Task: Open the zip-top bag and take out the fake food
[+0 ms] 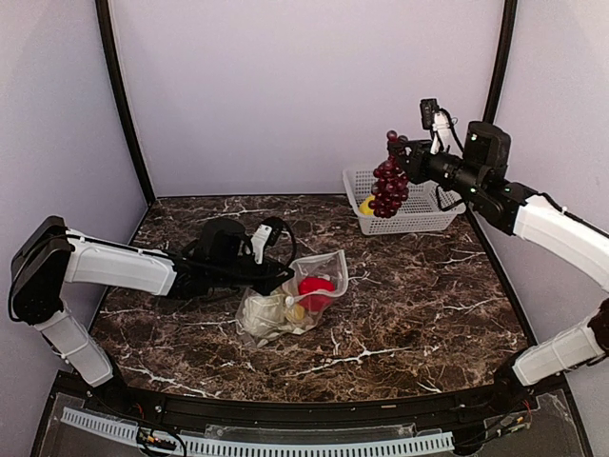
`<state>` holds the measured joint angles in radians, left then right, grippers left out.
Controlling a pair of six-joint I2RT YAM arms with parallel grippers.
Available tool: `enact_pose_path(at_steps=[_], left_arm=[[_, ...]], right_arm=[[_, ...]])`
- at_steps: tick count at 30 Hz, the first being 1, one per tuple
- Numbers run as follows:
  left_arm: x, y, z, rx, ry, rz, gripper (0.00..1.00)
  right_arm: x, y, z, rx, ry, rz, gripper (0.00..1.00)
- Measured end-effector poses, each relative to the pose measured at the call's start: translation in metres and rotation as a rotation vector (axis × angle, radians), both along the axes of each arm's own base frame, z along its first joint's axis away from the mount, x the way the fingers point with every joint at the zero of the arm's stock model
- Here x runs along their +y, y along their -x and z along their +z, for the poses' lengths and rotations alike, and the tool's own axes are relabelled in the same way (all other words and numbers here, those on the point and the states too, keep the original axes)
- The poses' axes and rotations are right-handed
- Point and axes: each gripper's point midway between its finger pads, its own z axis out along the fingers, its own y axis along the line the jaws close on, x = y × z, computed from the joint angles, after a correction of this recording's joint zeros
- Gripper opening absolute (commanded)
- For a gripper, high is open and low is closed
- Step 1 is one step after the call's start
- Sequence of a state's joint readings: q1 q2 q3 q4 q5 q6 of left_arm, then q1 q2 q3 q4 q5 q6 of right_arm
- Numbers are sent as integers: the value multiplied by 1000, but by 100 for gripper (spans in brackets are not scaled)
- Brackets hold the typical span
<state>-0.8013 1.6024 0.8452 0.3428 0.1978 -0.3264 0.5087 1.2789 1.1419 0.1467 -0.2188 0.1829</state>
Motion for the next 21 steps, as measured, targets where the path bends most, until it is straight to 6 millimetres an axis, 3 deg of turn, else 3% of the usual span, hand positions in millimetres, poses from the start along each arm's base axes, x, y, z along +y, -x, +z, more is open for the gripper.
enact_pose_path(at_steps=[3, 10, 17, 21], left_arm=[[0, -1, 1, -2, 1, 1, 1], [0, -2, 1, -3, 2, 4, 1], [2, -4, 1, -2, 2, 10, 1], [4, -6, 1, -2, 2, 15, 1]], right_arm=[[-26, -42, -22, 36, 39, -101, 0], [-62, -117, -78, 139, 99, -221, 0], [-83, -187, -107, 173, 99, -272, 0], [-86, -219, -119, 174, 102, -281, 0]])
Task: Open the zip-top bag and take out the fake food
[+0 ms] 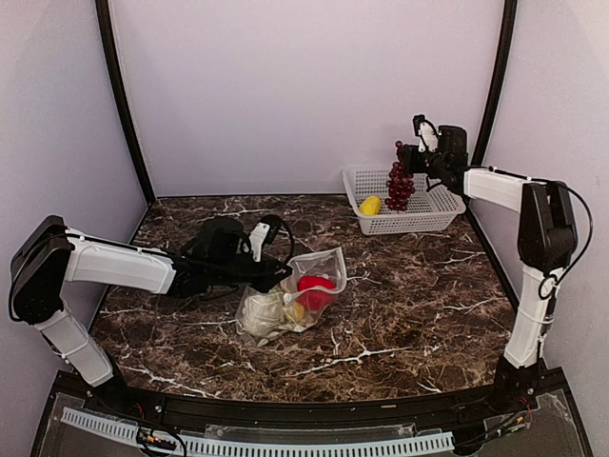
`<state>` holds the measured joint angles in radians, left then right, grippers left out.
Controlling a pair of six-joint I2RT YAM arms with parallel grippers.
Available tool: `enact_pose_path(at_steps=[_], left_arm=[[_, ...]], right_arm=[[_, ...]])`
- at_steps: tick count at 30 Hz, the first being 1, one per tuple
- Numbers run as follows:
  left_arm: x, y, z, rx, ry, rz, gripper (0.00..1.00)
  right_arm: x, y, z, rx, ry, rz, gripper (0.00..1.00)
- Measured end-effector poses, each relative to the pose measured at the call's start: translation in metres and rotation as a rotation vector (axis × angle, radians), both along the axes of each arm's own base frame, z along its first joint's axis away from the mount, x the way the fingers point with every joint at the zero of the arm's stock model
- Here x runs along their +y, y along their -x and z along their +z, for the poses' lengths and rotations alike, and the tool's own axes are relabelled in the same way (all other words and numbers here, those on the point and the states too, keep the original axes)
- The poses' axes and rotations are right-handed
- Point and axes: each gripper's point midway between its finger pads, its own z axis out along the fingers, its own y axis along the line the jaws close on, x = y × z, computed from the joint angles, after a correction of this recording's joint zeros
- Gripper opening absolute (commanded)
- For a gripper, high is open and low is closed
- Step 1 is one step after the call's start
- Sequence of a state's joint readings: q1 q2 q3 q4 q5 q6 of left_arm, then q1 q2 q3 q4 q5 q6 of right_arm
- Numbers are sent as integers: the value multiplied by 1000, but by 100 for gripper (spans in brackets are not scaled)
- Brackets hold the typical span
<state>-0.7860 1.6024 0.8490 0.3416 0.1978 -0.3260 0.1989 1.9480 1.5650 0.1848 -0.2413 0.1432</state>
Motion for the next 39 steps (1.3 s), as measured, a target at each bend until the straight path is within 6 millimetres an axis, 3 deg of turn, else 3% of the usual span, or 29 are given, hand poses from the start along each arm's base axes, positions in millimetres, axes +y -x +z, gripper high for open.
enact_pose_path(at_steps=[4, 9, 16, 17, 19, 20, 22, 25, 28, 33, 39], left_arm=[[2, -2, 0, 0, 0, 6, 1], [3, -3, 0, 0, 0, 10, 1], [6, -6, 0, 0, 0, 18, 1], [6, -6, 0, 0, 0, 18, 1], [6, -7, 0, 1, 1, 18, 1], [6, -7, 0, 2, 1, 18, 1], [6, -7, 0, 2, 1, 18, 1], [6, -7, -1, 5, 1, 18, 1], [6, -7, -1, 7, 2, 20, 1], [6, -6, -1, 12, 6, 20, 1], [5, -5, -1, 20, 12, 15, 1]], right_arm=[[1, -26, -13, 0, 4, -5, 0], [-3, -49, -45, 33, 16, -10, 3], [-40, -72, -102, 121, 43, -76, 8], [-49, -74, -107, 129, 48, -93, 14], [-70, -78, -114, 152, 59, -130, 39], [-80, -80, -114, 157, 59, -148, 49], [-96, -84, -110, 155, 62, -177, 59], [-115, -91, -92, 124, 61, -209, 66], [-120, -92, -76, 97, 57, -213, 68], [-100, -77, -57, 87, 37, -142, 71], [-53, -19, -21, 62, 27, 8, 70]])
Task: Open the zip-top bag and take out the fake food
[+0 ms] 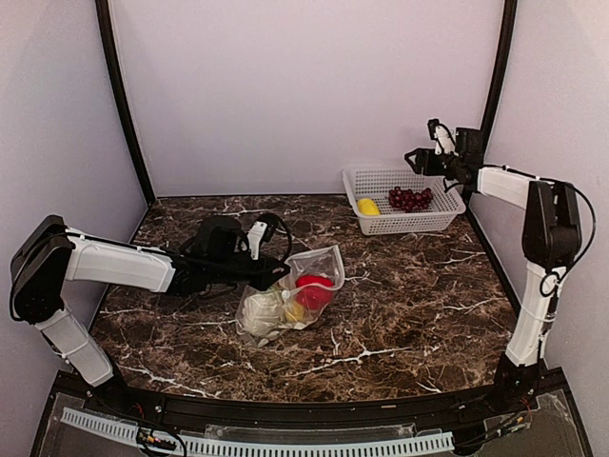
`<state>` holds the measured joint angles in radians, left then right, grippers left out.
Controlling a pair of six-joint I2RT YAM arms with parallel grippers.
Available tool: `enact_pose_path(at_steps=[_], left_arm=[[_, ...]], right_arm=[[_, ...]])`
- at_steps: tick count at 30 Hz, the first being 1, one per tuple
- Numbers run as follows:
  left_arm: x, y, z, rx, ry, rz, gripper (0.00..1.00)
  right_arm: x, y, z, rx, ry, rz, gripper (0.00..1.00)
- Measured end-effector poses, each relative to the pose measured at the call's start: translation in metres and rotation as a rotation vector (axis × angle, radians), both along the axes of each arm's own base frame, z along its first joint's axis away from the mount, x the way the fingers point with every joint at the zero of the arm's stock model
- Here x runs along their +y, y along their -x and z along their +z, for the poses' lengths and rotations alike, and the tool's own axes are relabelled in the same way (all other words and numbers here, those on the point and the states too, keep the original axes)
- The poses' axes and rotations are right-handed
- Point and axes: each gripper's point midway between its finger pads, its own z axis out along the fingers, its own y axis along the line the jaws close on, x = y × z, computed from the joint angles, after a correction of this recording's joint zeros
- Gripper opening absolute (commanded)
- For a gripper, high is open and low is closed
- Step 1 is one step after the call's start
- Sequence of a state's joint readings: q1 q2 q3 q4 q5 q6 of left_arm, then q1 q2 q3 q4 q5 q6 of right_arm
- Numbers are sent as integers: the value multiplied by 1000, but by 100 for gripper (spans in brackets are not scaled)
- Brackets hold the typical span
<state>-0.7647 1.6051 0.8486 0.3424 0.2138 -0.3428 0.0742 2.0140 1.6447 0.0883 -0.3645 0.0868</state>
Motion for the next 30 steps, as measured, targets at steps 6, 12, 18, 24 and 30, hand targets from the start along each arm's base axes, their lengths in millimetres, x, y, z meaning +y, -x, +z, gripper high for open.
enact_pose_path(at_steps=[6, 12, 18, 24, 30], left_arm=[[-4, 6, 1, 16, 16, -38, 1], [-9, 14, 2, 35, 36, -87, 1], [-14, 21, 4, 49, 55, -121, 1], [-16, 24, 6, 61, 68, -134, 1], [-17, 25, 6, 68, 73, -141, 1]], right_arm=[[84, 102, 27, -73, -20, 261, 68], [152, 213, 6, -65, -10, 517, 67], [197, 292, -14, -111, 55, 706, 65], [244, 345, -57, -119, 180, 862, 63], [261, 360, -96, -109, 284, 914, 58]])
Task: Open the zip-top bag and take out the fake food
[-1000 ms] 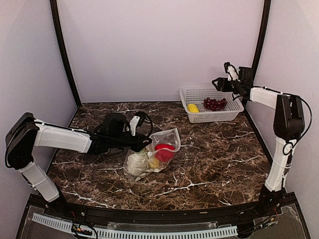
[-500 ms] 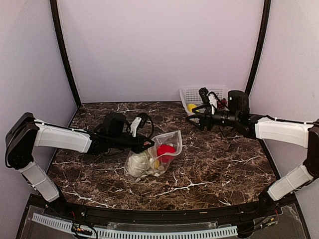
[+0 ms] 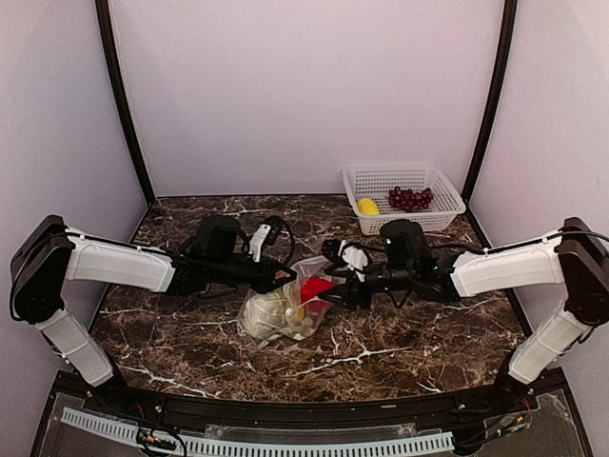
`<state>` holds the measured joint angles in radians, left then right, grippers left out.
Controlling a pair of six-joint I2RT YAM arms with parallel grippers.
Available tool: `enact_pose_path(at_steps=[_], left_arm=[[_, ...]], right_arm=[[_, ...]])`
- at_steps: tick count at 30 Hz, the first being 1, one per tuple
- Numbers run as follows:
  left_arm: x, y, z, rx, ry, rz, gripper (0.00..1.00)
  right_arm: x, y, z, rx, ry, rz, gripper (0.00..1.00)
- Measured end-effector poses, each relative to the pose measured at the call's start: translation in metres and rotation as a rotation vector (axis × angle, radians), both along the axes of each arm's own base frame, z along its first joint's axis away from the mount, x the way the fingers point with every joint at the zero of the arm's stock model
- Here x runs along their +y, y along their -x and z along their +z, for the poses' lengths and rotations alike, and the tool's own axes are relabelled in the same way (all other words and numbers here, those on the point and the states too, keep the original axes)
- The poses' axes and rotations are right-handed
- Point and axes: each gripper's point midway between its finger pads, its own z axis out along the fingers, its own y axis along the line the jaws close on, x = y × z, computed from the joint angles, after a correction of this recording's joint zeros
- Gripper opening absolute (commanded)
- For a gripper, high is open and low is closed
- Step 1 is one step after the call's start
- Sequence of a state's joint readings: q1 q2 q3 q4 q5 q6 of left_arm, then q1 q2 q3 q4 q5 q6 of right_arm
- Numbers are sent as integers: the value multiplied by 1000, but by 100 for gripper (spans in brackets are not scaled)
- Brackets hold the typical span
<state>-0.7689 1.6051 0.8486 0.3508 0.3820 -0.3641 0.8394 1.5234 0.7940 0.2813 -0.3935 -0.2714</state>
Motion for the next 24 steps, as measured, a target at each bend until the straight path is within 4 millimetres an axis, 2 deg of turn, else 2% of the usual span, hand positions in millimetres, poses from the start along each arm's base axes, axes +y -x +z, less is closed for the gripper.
enact_pose_path(at_steps=[4, 8, 10, 12, 19, 24], left_arm=[[-1, 1, 0, 4, 2, -3, 1], [-2, 2, 0, 6, 4, -9, 1], [-2, 3, 0, 7, 5, -12, 1], [-2, 4, 1, 8, 7, -15, 1], [-3, 4, 1, 8, 9, -19, 1], [-3, 3, 3, 1, 16, -19, 1]], right_arm=[[2, -6, -28, -1, 64, -15, 52], [3, -12, -50, 4, 115, -34, 52], [6, -16, -53, 0, 124, -41, 52], [11, -21, -53, -11, 126, -47, 60], [28, -30, -51, -55, 129, -45, 69], [31, -35, -65, -72, 163, -45, 73]])
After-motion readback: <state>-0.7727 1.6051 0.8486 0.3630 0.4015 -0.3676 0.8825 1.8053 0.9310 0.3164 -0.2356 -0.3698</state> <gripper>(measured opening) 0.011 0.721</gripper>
